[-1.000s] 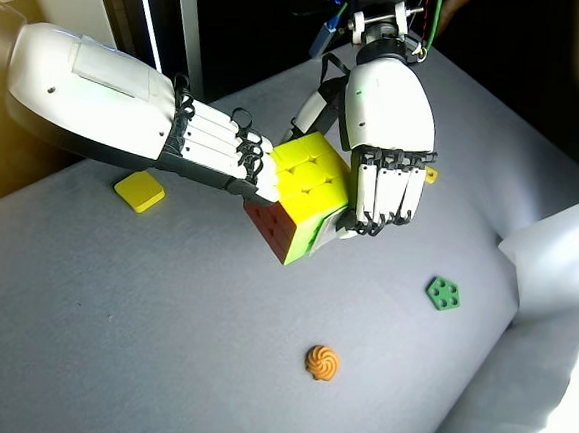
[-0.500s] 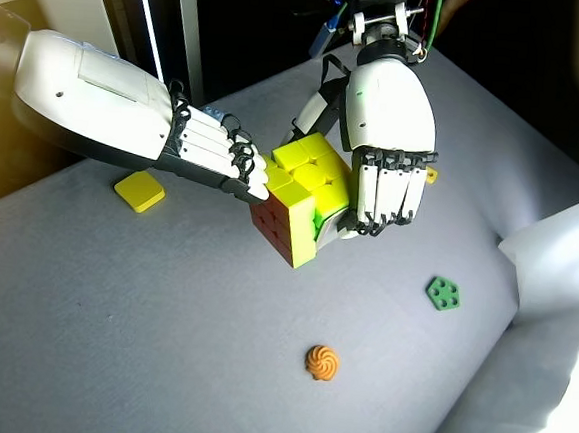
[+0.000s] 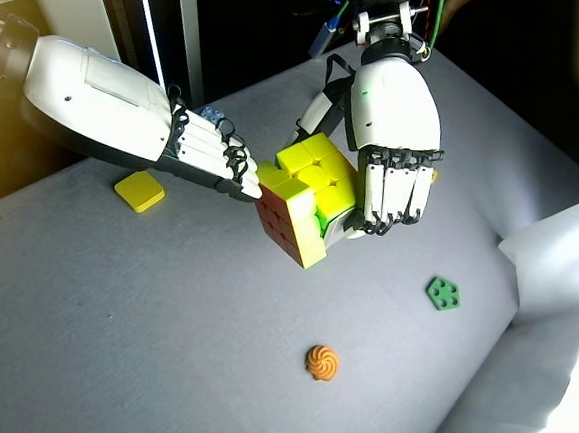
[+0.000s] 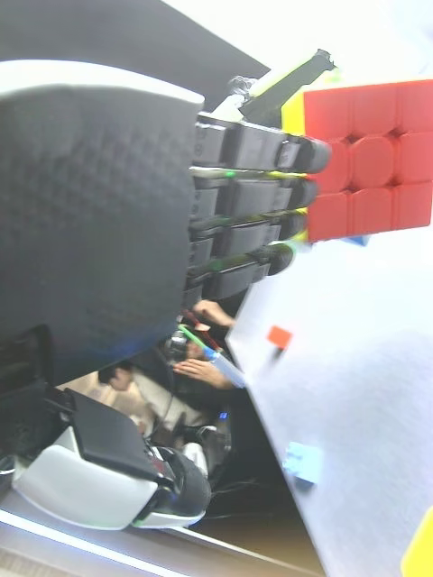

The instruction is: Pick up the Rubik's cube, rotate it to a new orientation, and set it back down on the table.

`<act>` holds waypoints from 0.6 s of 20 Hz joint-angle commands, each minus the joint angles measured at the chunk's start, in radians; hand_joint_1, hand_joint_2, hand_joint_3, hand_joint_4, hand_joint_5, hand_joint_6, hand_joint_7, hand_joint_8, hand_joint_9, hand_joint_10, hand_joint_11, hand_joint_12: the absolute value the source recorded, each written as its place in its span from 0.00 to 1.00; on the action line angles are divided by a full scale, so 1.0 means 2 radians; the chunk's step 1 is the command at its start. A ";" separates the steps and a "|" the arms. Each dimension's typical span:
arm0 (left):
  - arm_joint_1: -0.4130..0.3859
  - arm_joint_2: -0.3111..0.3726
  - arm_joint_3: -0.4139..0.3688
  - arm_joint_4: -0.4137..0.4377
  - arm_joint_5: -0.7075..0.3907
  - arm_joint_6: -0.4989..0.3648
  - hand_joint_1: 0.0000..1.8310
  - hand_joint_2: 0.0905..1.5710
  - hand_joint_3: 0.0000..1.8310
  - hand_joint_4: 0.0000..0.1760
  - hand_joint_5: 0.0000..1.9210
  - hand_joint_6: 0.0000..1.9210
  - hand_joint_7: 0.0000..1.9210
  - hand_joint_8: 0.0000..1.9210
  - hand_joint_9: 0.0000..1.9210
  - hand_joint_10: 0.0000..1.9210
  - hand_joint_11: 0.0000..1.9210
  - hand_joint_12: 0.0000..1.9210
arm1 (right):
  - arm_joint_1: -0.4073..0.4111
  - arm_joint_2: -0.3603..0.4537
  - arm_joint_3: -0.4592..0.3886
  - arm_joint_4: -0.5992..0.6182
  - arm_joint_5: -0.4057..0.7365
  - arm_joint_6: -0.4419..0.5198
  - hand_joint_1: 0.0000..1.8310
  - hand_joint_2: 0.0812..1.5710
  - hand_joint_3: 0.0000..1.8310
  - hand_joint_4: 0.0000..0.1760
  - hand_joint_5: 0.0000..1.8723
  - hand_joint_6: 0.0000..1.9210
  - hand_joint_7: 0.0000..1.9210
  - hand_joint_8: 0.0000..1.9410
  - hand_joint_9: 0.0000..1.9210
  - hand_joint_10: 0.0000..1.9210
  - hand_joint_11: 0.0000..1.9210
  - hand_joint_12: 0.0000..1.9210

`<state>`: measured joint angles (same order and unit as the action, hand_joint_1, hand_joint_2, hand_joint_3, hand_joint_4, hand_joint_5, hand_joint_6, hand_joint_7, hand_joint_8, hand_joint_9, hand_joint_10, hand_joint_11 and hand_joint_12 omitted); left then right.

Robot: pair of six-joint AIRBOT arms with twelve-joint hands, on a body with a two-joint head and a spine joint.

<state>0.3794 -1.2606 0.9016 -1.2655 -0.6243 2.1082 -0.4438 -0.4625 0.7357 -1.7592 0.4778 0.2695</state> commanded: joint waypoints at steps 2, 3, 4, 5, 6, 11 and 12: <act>-0.008 0.001 -0.001 0.033 -0.021 -0.012 0.63 0.84 0.00 0.00 0.32 0.70 0.32 0.94 0.28 0.86 0.22 0.99 | 0.003 -0.001 -0.006 0.016 -0.005 0.002 0.08 0.39 0.00 0.00 0.00 0.00 0.00 0.00 0.00 0.00 0.00 0.05; -0.008 0.001 -0.002 0.033 -0.021 -0.012 0.63 0.84 0.00 0.00 0.32 0.70 0.33 0.93 0.29 0.86 0.23 1.00 | 0.003 -0.001 -0.011 0.014 -0.007 0.002 0.08 0.38 0.00 0.00 0.00 0.00 0.00 0.00 0.00 0.00 0.00 0.07; -0.009 0.001 -0.002 0.033 -0.021 -0.012 0.62 0.84 0.00 0.00 0.31 0.71 0.32 0.94 0.28 0.88 0.21 1.00 | 0.002 -0.001 -0.015 0.006 -0.009 0.002 0.09 0.38 0.00 0.00 0.00 0.00 0.00 0.00 0.00 0.00 0.00 0.07; -0.009 0.001 -0.002 0.033 -0.021 -0.012 0.62 0.84 0.00 0.00 0.31 0.71 0.32 0.94 0.27 0.87 0.21 0.98 | 0.002 -0.001 -0.018 0.002 -0.009 0.002 0.08 0.37 0.00 0.00 0.00 0.00 0.00 0.00 0.00 0.00 0.00 0.07; -0.009 0.001 -0.001 0.033 -0.021 -0.012 0.62 0.84 0.00 0.00 0.31 0.71 0.32 0.94 0.27 0.87 0.21 0.98 | 0.001 -0.001 -0.021 -0.001 -0.009 0.002 0.08 0.37 0.00 0.00 0.00 0.00 0.00 0.00 0.00 0.00 0.00 0.07; -0.010 0.001 -0.001 0.033 -0.021 -0.012 0.62 0.85 0.00 0.00 0.31 0.72 0.31 0.95 0.26 0.88 0.18 1.00 | 0.025 0.000 -0.023 0.002 -0.027 0.002 0.12 0.40 0.00 0.00 0.00 0.00 0.00 0.00 0.00 0.00 0.00 0.03; -0.011 0.001 -0.001 0.033 -0.021 -0.012 0.62 0.85 0.00 0.00 0.31 0.72 0.31 0.95 0.26 0.88 0.18 1.00 | 0.034 0.000 -0.023 0.000 -0.027 0.002 0.12 0.40 0.00 0.00 0.00 0.00 0.00 0.00 0.00 0.00 0.00 0.03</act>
<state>0.3775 -1.2564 0.9016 -1.2655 -0.6376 2.0968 -0.3851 -0.4629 0.6945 -1.7996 0.4335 0.2710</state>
